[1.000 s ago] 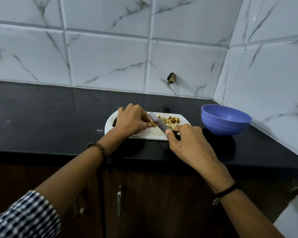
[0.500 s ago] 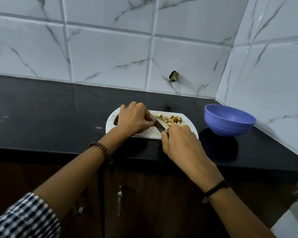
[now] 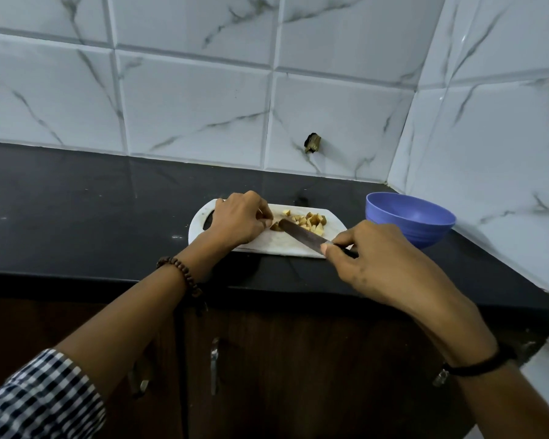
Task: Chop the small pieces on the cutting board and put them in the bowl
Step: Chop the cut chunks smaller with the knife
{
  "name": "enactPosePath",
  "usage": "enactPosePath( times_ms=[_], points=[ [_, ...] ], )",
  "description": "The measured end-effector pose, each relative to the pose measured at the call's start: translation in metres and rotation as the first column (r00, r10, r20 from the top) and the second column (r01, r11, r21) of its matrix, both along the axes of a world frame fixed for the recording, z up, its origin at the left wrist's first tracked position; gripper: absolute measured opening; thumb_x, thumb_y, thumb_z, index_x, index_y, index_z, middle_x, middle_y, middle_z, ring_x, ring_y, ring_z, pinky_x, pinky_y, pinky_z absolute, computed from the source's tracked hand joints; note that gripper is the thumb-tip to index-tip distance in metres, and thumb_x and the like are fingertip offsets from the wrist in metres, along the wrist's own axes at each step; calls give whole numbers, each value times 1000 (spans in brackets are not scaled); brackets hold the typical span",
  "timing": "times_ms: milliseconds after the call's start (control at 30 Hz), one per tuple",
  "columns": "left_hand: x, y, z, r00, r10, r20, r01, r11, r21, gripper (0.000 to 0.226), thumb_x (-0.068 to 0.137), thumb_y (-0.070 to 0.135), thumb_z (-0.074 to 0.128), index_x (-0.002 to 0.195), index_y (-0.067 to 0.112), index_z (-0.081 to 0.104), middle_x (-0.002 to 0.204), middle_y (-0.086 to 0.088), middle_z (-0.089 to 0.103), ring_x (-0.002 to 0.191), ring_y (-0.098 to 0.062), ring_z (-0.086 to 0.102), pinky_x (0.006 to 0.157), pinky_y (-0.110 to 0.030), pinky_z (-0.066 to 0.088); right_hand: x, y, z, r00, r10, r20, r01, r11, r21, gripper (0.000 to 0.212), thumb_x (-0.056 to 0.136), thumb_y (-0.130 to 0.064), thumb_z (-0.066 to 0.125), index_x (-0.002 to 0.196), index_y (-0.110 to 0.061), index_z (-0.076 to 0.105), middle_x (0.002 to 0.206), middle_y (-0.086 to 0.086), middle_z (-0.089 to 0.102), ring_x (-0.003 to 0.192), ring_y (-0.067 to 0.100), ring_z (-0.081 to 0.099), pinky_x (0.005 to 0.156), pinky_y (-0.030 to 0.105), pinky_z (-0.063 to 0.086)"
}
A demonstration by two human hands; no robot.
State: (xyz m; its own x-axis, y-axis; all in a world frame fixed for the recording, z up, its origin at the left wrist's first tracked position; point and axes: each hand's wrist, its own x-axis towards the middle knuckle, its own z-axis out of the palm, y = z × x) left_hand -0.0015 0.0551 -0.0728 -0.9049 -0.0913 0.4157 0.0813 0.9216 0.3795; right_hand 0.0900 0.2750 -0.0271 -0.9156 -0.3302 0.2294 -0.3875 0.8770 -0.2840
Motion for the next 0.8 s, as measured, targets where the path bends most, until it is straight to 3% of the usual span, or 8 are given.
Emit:
enactPosePath(
  times_ms=[133, 233, 300, 467, 533, 667, 800],
  points=[
    [-3, 3, 3, 998, -55, -42, 55, 998, -6, 19, 94, 23, 64, 110, 27, 71, 108, 5, 72, 108, -19, 62, 100, -46, 43, -2, 7, -1, 1000, -13, -15, 11, 996, -91, 32, 100, -38, 50, 115, -21, 72, 99, 3, 70, 83, 10, 63, 67, 24, 49],
    [-6, 5, 10, 985, -172, 4, 172, 985, -24, 19, 94, 21, 63, 109, 26, 74, 106, 3, 72, 98, -16, 62, 87, -34, 50, -9, 10, -3, 999, -31, -8, 30, 990, -138, 30, 100, -39, 50, 114, -23, 71, 96, 3, 69, 82, 8, 62, 68, 24, 49],
    [-8, 4, 14, 973, -218, 82, 221, 975, -30, 17, 92, 21, 66, 105, 25, 76, 103, 1, 72, 91, -13, 60, 82, -32, 51, -12, 12, -5, 999, -35, -14, 32, 988, -151, 30, 100, -38, 50, 114, -22, 71, 92, 2, 67, 77, 7, 60, 61, 20, 45],
    [-12, 5, 16, 966, -212, 146, 210, 977, 27, 12, 83, 22, 76, 94, 20, 78, 92, 1, 72, 89, -14, 66, 84, -42, 57, -16, 15, -10, 999, -41, -19, 38, 989, -145, 29, 100, -37, 50, 107, -20, 72, 81, 1, 60, 68, 6, 52, 50, 21, 33],
    [-12, 8, 17, 975, -167, 146, 157, 984, 83, 10, 80, 22, 77, 89, 17, 78, 86, -2, 73, 84, -17, 68, 80, -40, 59, -19, 15, -12, 999, -41, -28, 36, 988, -150, 30, 100, -38, 50, 104, -19, 73, 81, 2, 63, 69, 6, 53, 51, 21, 37],
    [-12, 19, 15, 981, -129, 146, 82, 954, 288, 11, 78, 16, 81, 86, 9, 79, 76, -8, 74, 66, -18, 68, 57, -25, 56, -26, 9, -17, 998, -57, -32, 50, 979, -197, 31, 100, -38, 51, 101, -16, 73, 89, 4, 68, 77, 11, 61, 58, 19, 45],
    [-13, 25, 15, 987, -104, 126, 46, 917, 395, 10, 78, 6, 80, 86, 2, 79, 75, -12, 74, 60, -14, 69, 70, -29, 62, -32, -3, -26, 996, -84, -14, 79, 970, -230, 31, 99, -42, 51, 103, -18, 70, 92, 5, 63, 70, 10, 60, 51, 20, 42]
  ],
)
